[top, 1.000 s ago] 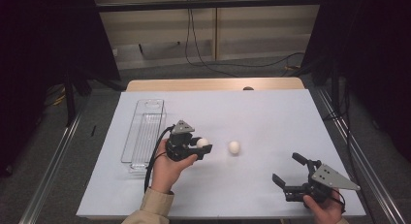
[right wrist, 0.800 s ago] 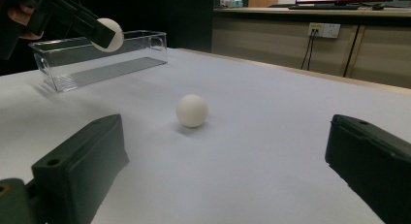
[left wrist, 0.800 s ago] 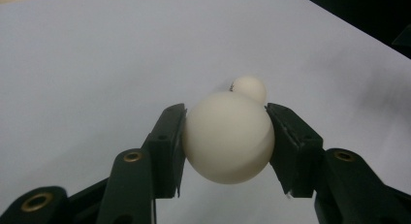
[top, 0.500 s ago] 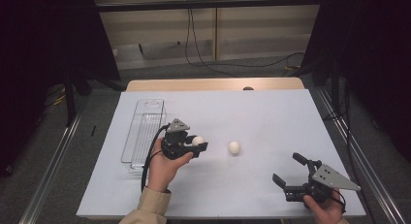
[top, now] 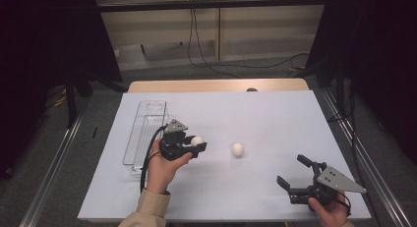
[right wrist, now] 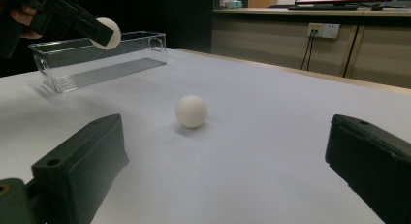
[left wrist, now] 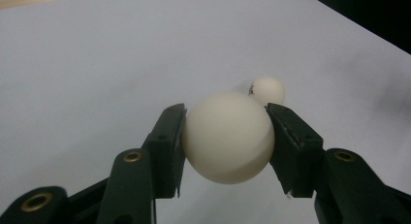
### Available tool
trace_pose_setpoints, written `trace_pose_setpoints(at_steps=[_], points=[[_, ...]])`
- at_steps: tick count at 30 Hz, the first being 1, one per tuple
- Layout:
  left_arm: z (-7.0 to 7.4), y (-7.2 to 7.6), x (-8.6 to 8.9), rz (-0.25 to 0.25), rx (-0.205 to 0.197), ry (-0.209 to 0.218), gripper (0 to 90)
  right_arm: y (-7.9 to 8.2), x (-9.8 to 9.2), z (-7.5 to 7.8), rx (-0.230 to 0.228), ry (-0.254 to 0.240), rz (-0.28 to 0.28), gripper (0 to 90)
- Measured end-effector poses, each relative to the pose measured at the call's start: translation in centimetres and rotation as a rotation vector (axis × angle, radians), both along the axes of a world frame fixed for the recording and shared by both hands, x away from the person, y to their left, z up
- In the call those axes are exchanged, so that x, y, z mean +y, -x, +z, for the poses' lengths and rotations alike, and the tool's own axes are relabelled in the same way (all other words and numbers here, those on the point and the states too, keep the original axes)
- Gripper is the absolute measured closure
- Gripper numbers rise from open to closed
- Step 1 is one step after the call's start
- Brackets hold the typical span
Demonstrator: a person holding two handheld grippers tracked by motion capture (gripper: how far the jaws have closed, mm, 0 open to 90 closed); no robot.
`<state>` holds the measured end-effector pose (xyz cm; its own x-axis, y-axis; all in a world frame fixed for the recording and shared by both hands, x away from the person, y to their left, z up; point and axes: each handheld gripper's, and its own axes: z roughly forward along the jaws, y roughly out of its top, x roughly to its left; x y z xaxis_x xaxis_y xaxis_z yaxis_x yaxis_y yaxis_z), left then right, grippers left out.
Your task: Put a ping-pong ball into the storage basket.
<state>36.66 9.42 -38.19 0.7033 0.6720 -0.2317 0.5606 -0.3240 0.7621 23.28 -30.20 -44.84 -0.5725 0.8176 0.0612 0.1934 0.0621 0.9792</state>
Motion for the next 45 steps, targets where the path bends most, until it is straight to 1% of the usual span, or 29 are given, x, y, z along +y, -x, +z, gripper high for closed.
trace_pose_setpoints(at_steps=[7,10,15,20,24,32,38,40,43,45], points=[[-0.1,-0.2,0.5,0.014,-0.001,-0.013,51.0,0.0,0.0,0.0,-0.001,0.000,0.000,0.6],[-0.2,-0.3,0.7,0.028,0.001,-0.006,51.0,0.0,0.0,0.0,-0.001,0.001,0.000,0.6],[-0.1,-0.3,1.1,0.036,-0.002,-0.005,50.9,0.0,0.0,0.0,-0.001,0.001,0.000,0.6],[-0.1,-0.4,1.4,0.041,-0.009,-0.013,51.0,0.0,0.0,0.0,-0.001,0.001,0.000,0.6],[0.0,-0.4,1.6,0.054,-0.006,-0.007,50.9,0.0,0.0,0.0,0.000,0.000,0.000,0.6],[0.1,-0.5,2.1,0.066,-0.015,0.000,51.0,0.0,0.0,0.0,0.001,0.000,0.002,0.6],[0.2,-0.5,2.4,0.075,-0.022,-0.003,51.0,0.1,0.0,0.0,0.001,0.003,0.005,0.6],[0.3,-0.5,2.6,0.076,-0.019,-0.006,51.0,0.1,0.0,0.0,0.002,0.001,0.003,0.7],[0.3,-0.4,2.7,0.083,-0.021,-0.001,51.0,0.1,0.0,0.0,0.001,0.001,0.004,0.7],[0.4,-0.5,2.9,0.084,-0.024,-0.009,51.0,0.1,0.0,0.0,0.002,0.001,0.004,0.7]])
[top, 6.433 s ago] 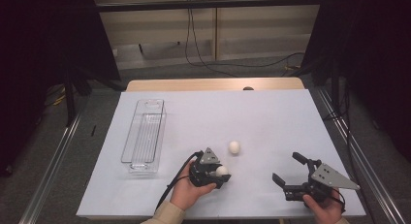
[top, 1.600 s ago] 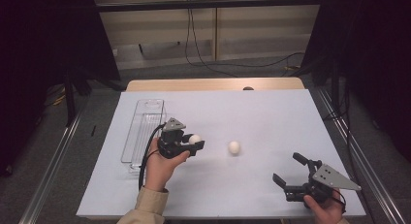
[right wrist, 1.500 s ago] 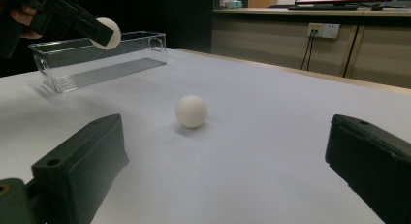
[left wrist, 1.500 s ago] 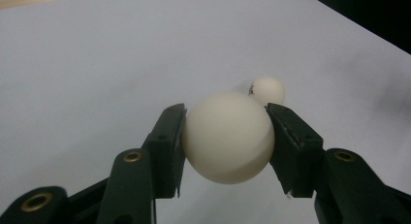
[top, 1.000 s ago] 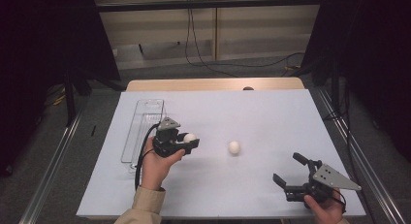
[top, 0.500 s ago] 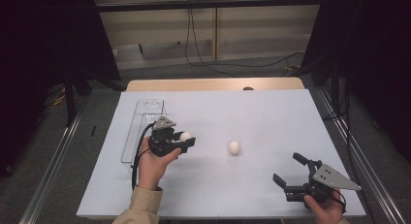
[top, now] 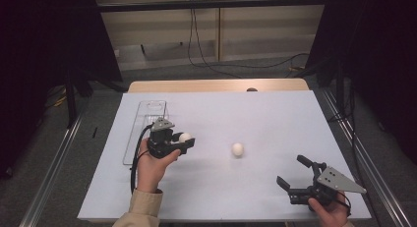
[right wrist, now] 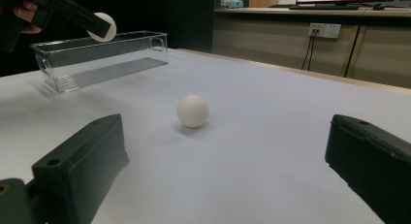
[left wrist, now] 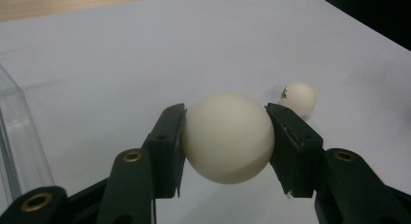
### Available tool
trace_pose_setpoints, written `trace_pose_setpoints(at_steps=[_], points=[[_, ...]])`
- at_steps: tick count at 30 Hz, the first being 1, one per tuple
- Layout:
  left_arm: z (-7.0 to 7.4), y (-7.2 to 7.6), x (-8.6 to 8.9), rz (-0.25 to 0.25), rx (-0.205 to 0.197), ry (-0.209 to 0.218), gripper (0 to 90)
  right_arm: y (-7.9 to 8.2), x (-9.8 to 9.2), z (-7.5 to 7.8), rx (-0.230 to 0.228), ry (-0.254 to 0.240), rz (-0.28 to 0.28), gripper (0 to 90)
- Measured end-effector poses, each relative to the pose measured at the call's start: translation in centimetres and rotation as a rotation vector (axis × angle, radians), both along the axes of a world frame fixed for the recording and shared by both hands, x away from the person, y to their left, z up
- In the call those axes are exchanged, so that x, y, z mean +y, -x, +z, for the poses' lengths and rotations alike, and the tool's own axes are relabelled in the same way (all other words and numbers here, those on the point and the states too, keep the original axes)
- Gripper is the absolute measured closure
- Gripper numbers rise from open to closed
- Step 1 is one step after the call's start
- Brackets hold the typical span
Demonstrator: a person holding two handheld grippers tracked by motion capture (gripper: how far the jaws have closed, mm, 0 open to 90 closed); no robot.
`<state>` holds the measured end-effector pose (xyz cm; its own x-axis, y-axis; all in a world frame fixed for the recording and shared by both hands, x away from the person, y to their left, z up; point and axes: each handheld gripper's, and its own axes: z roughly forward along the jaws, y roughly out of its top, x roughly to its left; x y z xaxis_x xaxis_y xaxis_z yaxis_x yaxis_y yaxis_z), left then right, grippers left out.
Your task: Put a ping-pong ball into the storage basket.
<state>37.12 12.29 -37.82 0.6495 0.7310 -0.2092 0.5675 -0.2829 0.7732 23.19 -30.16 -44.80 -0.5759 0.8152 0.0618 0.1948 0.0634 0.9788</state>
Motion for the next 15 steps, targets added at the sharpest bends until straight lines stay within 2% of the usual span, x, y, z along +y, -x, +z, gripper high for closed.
trace_pose_setpoints(at_steps=[15], points=[[0.12,-0.03,0.96,0.026,-0.009,-0.003,51.0,0.01,0.04,0.01,-0.001,0.001,0.002,0.7]])
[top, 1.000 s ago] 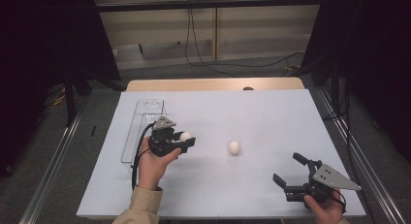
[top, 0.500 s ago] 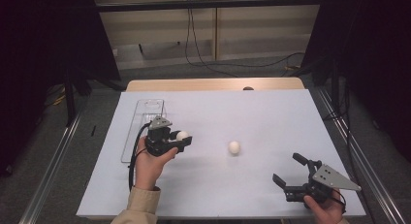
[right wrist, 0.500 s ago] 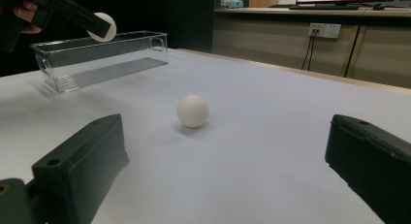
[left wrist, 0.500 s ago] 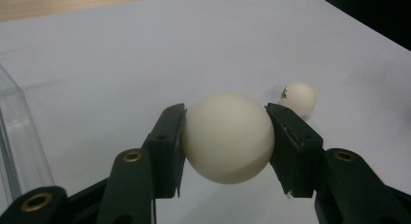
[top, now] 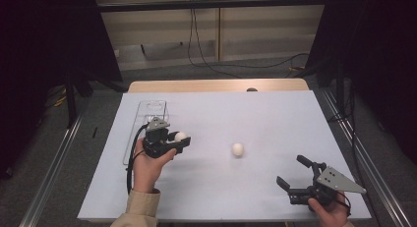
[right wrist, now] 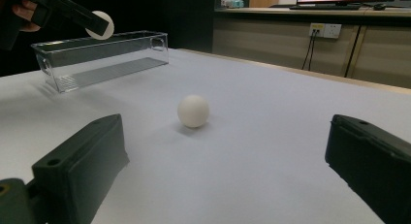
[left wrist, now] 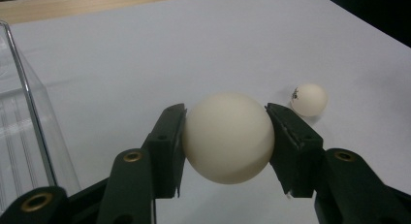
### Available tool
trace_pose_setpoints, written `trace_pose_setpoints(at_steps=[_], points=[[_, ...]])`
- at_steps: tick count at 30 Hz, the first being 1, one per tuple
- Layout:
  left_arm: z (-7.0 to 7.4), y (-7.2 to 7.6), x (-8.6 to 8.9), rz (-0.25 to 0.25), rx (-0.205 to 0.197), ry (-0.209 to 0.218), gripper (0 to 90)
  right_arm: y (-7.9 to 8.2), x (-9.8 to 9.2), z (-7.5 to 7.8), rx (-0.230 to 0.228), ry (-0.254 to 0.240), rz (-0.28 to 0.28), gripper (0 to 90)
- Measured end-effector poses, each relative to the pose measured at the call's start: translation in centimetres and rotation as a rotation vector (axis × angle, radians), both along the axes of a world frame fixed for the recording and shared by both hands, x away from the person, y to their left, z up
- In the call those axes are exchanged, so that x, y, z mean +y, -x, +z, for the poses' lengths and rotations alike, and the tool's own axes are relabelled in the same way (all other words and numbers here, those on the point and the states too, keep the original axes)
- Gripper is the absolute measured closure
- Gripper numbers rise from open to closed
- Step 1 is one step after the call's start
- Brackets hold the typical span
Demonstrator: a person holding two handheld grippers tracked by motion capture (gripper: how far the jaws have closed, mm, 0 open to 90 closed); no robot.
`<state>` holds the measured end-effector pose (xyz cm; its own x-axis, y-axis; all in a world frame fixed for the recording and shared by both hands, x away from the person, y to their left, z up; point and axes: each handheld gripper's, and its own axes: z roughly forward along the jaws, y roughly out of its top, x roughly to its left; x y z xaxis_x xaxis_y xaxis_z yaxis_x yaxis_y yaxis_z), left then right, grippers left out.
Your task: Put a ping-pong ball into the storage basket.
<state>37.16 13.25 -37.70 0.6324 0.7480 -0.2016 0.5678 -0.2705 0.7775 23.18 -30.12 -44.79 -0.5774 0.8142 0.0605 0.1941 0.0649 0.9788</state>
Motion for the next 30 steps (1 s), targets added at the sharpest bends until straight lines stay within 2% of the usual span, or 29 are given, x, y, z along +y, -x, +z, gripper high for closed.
trace_pose_setpoints(at_steps=[30], points=[[0.3,0.1,1.8,0.052,-0.016,0.005,51.0,0.0,0.1,0.0,0.001,0.004,0.003,0.8]])
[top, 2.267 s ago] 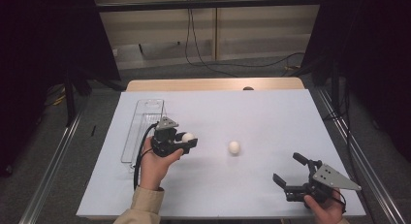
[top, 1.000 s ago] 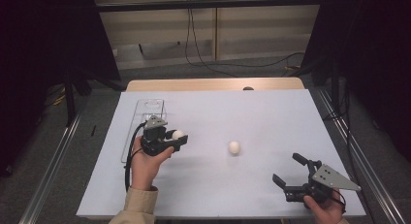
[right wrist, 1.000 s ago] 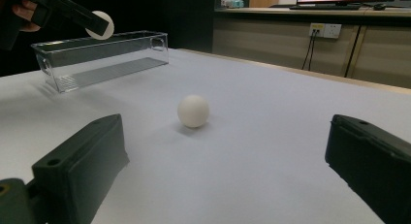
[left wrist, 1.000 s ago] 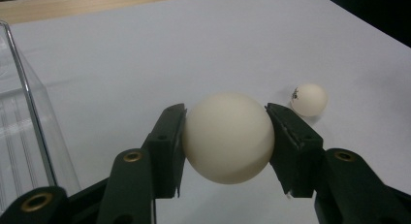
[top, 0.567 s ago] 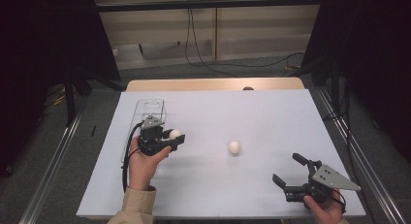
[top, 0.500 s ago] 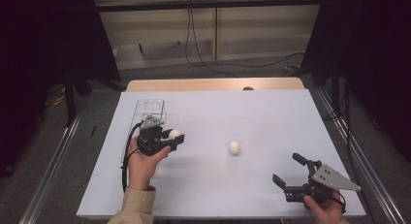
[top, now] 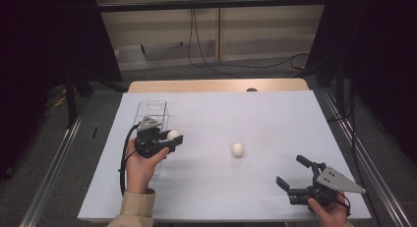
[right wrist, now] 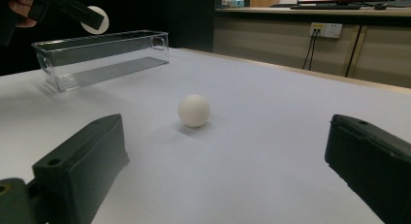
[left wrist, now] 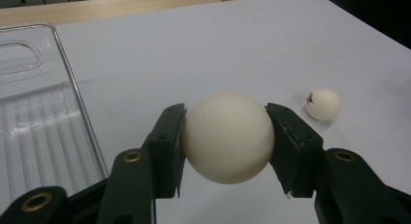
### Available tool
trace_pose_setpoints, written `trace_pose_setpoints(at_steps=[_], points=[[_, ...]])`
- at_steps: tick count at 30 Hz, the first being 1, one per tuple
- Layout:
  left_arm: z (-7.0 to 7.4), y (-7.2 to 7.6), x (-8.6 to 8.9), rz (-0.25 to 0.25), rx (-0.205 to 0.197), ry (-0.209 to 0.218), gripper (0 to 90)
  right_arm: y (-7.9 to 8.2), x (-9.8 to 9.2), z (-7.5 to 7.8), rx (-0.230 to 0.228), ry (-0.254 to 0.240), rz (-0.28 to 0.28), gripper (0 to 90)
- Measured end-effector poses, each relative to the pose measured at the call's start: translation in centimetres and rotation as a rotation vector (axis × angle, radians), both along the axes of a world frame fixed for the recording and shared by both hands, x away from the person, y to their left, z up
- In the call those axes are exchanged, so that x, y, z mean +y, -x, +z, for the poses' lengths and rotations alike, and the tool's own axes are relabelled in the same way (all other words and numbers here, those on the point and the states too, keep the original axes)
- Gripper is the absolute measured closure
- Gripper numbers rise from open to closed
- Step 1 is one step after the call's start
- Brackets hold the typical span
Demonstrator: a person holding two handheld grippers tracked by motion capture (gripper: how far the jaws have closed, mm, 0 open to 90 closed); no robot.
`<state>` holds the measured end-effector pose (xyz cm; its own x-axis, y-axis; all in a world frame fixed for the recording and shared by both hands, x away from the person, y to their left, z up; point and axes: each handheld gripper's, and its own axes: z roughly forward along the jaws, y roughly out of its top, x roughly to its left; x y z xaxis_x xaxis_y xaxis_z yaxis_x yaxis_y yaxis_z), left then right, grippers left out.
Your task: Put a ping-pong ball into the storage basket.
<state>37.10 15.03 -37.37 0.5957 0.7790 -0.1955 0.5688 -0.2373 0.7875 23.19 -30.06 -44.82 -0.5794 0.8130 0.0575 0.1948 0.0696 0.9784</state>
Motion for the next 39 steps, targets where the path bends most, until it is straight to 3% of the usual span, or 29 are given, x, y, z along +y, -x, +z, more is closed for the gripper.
trace_pose_setpoints(at_steps=[39], points=[[0.1,-0.1,1.6,0.037,-0.011,-0.021,51.0,0.0,0.0,0.0,-0.001,-0.005,0.000,0.8]])
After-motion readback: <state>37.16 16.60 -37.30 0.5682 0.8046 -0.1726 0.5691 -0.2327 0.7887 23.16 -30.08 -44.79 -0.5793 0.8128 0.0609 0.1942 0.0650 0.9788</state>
